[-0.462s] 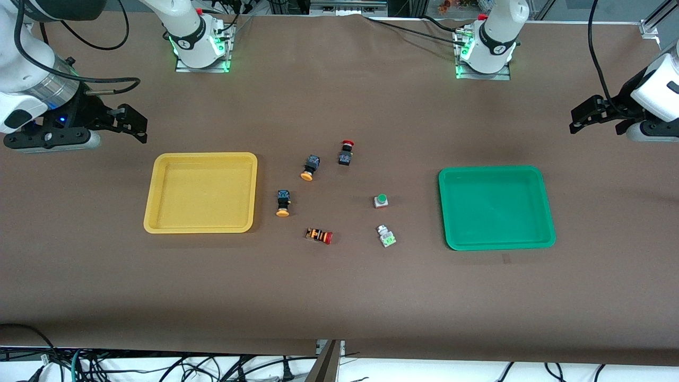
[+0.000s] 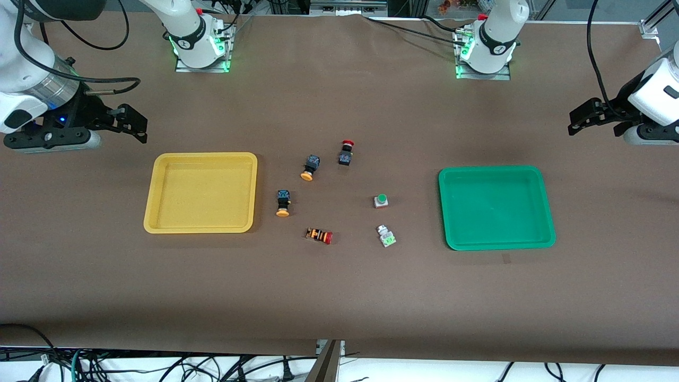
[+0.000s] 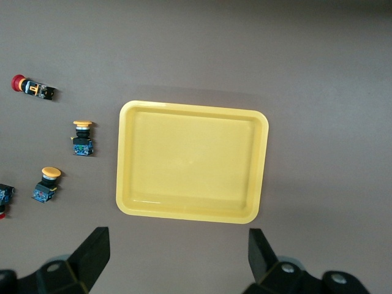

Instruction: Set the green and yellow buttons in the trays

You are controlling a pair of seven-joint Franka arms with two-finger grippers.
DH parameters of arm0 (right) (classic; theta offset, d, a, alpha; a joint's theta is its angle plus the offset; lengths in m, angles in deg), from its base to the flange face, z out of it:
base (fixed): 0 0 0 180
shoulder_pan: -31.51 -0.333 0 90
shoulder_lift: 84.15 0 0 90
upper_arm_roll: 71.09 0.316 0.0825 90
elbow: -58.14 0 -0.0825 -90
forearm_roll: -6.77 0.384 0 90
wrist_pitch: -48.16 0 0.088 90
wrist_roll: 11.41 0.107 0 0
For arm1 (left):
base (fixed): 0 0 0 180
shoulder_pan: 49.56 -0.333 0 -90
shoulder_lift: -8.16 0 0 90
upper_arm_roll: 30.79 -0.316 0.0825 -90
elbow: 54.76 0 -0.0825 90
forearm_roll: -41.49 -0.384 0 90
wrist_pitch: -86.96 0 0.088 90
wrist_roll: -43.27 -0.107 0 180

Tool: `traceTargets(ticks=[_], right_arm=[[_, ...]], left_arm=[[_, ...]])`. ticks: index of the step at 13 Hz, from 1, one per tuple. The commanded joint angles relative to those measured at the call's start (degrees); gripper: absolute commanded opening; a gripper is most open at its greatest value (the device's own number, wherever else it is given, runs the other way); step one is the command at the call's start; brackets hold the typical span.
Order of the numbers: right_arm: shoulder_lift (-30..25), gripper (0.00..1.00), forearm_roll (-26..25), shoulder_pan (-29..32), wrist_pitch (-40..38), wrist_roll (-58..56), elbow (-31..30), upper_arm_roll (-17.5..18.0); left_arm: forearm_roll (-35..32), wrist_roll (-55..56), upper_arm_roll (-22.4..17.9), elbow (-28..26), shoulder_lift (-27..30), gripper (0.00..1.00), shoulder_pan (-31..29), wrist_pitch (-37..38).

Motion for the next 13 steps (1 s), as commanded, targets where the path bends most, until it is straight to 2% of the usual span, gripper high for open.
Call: traceTargets(ticks=[1,4,6,9,10,13], right_arm=[[0.4,1.00,-0.4,-0.3,-0.3,0.7,1.3,0.0],[1.1,1.00,-0.6,0.3,-0.2,0.7,1.3,-0.1],[1.1,1.00,-0.5,0.4,-0.2,0.7,1.3,-0.4],[1.1,1.00,-0.6,0.1,0.1,0.7,1.3,-0.3],[1.1,1.00,-0.5,0.1,0.1,0.7,1.3,-0.3],[1.1,1.00,-0.5,-0.2,0.1,0.7,1.3,-0.2]], left_arm=[[-0.2,-1.2,0.3,1.9,-3.4,1.00,0.4,4.0],[3.2,-0.7,0.4,4.4,-8.3,1.00,2.0,5.3],[3.8,1.1,0.4,9.9,-14.5,1.00,4.6,5.0],[5.1,11.8,0.3,18.2,-25.1,1.00,10.6,4.0],[5.1,13.9,0.3,20.1,-27.5,1.00,12.4,2.0],[6.7,18.0,0.4,20.8,-31.0,1.00,17.2,-6.7]])
